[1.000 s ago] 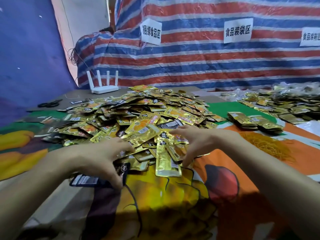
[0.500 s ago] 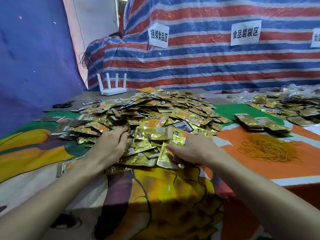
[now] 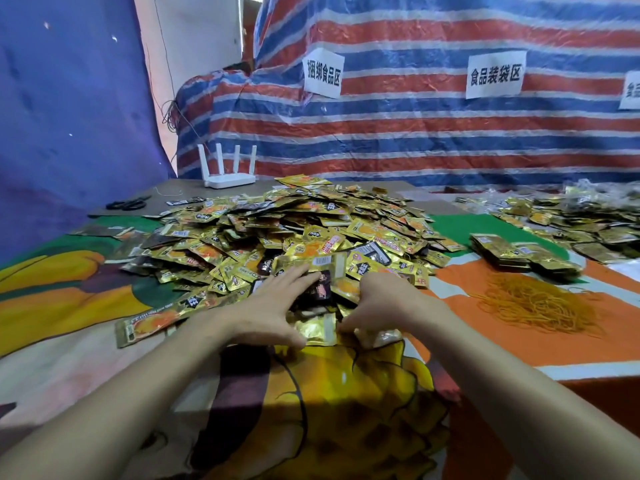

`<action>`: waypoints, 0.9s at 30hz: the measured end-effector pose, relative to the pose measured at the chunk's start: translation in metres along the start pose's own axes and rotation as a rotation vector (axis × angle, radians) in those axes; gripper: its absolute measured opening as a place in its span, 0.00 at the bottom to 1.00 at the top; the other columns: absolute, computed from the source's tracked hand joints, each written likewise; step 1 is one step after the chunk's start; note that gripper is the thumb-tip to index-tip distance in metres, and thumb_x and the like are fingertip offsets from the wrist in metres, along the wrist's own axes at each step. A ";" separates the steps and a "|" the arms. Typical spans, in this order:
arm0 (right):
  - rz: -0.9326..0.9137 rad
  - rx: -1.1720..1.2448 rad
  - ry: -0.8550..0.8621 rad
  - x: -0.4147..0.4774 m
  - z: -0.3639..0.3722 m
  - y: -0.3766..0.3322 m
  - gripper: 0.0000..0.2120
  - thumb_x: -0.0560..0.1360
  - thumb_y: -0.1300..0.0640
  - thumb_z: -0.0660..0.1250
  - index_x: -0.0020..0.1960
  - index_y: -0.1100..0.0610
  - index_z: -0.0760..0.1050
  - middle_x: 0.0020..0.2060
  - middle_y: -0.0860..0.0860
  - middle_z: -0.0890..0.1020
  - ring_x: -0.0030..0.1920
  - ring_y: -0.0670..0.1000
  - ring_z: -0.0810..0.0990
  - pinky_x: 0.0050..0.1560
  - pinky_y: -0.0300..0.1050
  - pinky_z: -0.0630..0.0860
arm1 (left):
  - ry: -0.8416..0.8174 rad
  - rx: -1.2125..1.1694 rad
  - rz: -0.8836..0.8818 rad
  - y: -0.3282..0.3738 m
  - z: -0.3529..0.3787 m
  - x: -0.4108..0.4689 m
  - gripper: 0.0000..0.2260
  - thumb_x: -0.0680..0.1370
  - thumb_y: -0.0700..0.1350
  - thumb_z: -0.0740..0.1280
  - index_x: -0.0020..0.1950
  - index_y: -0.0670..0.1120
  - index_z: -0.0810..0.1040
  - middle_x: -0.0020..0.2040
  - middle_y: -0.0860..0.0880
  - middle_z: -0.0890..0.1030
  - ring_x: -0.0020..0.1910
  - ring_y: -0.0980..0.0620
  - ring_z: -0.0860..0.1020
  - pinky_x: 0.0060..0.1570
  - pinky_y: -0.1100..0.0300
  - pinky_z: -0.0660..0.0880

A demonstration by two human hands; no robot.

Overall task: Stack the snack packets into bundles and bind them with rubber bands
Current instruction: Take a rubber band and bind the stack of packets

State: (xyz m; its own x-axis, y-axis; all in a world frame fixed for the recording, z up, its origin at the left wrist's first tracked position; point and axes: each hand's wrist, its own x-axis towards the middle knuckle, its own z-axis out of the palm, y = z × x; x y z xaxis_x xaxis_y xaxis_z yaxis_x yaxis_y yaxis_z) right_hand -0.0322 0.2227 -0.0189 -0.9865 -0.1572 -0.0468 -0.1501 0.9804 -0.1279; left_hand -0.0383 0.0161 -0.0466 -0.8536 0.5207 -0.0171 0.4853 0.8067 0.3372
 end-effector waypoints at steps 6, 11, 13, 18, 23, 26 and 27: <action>-0.003 -0.054 0.151 -0.004 0.004 0.001 0.11 0.75 0.59 0.65 0.41 0.55 0.63 0.36 0.52 0.69 0.34 0.52 0.68 0.29 0.45 0.62 | -0.072 0.143 -0.047 -0.006 -0.013 0.004 0.56 0.70 0.47 0.77 0.83 0.50 0.37 0.82 0.51 0.35 0.81 0.52 0.38 0.78 0.54 0.43; -0.007 0.088 0.377 0.004 0.024 0.016 0.02 0.80 0.59 0.60 0.52 0.57 0.69 0.42 0.55 0.75 0.45 0.62 0.77 0.39 0.52 0.75 | -0.102 0.220 -0.063 -0.006 -0.015 0.011 0.58 0.69 0.52 0.78 0.82 0.49 0.36 0.82 0.51 0.38 0.81 0.51 0.39 0.79 0.48 0.47; -0.001 0.230 0.429 0.010 0.027 0.022 0.03 0.80 0.58 0.60 0.52 0.56 0.70 0.40 0.54 0.76 0.44 0.61 0.77 0.40 0.51 0.75 | 0.028 0.334 -0.032 -0.004 -0.010 0.016 0.53 0.70 0.53 0.75 0.83 0.48 0.42 0.81 0.50 0.48 0.80 0.48 0.47 0.77 0.44 0.53; 0.009 0.579 0.511 0.026 0.032 0.029 0.01 0.80 0.56 0.63 0.51 0.53 0.73 0.38 0.51 0.79 0.39 0.56 0.79 0.38 0.51 0.75 | 0.308 0.411 -0.021 -0.005 0.013 0.029 0.37 0.77 0.56 0.68 0.81 0.49 0.57 0.76 0.48 0.61 0.75 0.47 0.56 0.71 0.48 0.56; 0.065 0.872 0.564 0.040 0.034 0.034 0.06 0.80 0.55 0.66 0.50 0.57 0.78 0.41 0.56 0.82 0.37 0.51 0.75 0.36 0.44 0.69 | 0.421 0.155 -0.019 -0.005 0.017 0.035 0.31 0.75 0.43 0.70 0.77 0.53 0.67 0.72 0.53 0.66 0.72 0.50 0.60 0.65 0.56 0.54; 0.111 1.060 0.560 0.045 0.031 0.039 0.05 0.80 0.56 0.67 0.46 0.54 0.79 0.41 0.54 0.82 0.38 0.51 0.77 0.38 0.42 0.72 | 0.384 0.083 -0.004 -0.005 0.005 0.034 0.29 0.72 0.37 0.68 0.72 0.54 0.73 0.68 0.55 0.70 0.68 0.51 0.64 0.65 0.52 0.61; 0.124 1.107 0.546 0.047 0.029 0.041 0.05 0.80 0.56 0.67 0.45 0.52 0.78 0.40 0.51 0.82 0.39 0.51 0.78 0.39 0.43 0.74 | 0.378 0.068 -0.003 -0.006 0.001 0.033 0.27 0.73 0.37 0.69 0.71 0.54 0.74 0.67 0.55 0.71 0.67 0.51 0.65 0.65 0.50 0.64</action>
State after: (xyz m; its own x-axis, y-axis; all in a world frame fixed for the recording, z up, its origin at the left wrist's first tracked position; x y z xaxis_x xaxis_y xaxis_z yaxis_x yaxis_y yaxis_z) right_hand -0.0828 0.2517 -0.0553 -0.9282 0.2599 0.2663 -0.1793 0.3148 -0.9321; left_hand -0.0691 0.0290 -0.0501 -0.8583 0.3892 0.3345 0.4838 0.8312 0.2740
